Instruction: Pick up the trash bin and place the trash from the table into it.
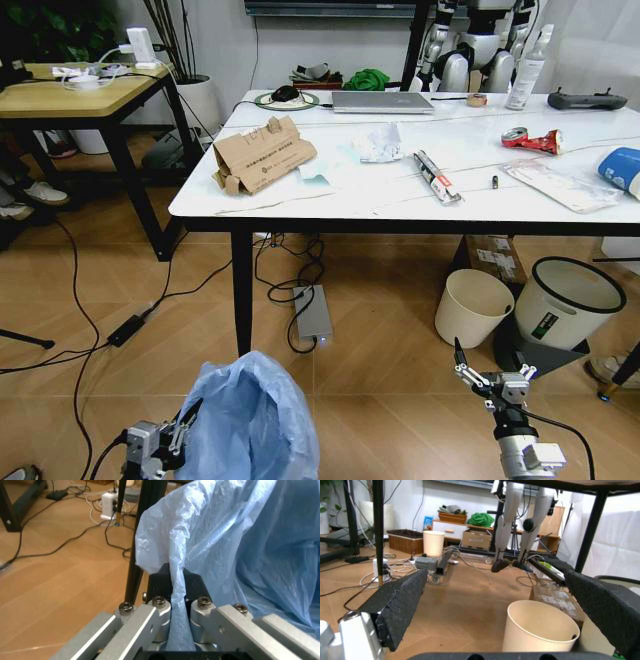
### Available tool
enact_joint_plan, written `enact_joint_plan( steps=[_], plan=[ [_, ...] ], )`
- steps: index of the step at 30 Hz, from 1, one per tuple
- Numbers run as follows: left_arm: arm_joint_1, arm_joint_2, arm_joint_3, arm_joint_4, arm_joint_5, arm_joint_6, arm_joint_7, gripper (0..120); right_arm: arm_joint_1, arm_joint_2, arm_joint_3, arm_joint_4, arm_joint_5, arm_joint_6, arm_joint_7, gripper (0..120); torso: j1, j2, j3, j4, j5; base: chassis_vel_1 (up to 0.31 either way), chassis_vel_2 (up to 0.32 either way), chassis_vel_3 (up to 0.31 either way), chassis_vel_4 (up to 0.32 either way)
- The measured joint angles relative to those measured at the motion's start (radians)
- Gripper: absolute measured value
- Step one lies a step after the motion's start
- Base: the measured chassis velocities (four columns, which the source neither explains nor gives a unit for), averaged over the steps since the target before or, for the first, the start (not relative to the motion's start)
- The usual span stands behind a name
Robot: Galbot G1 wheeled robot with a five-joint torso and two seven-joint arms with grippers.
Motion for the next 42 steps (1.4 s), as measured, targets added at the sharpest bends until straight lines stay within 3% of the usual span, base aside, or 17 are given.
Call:
enact_joint_plan(
  steps=[24, 31, 42],
  plan=[
    [-0.004, 0.002, 0.068, -0.082, 0.003, 0.043, -0.079, 0, -0.050, 0.000, 0.004, 0.027, -0.008, 0.013, 0.003, 100, 0.035, 0.101, 0.066, 0.0001, 0.0001, 0.000, 0.000, 0.000, 0.000],
    [-0.027, 0.013, 0.082, -0.064, 0.007, 0.043, -0.077, 0, -0.045, 0.000, 0.021, 0.045, -0.006, -0.029, 0.075, 100, 0.043, 0.130, 0.087, 0.0000, -0.0003, 0.000, 0.000, 0.000, 0.000],
    [-0.062, 0.027, 0.072, -0.038, 0.013, 0.031, -0.082, 0, -0.047, 0.000, 0.023, 0.045, -0.003, -0.027, 0.077, 100, 0.058, 0.171, 0.112, 0.0000, -0.0001, 0.014, 0.021, 0.024, 0.018]
  ],
)
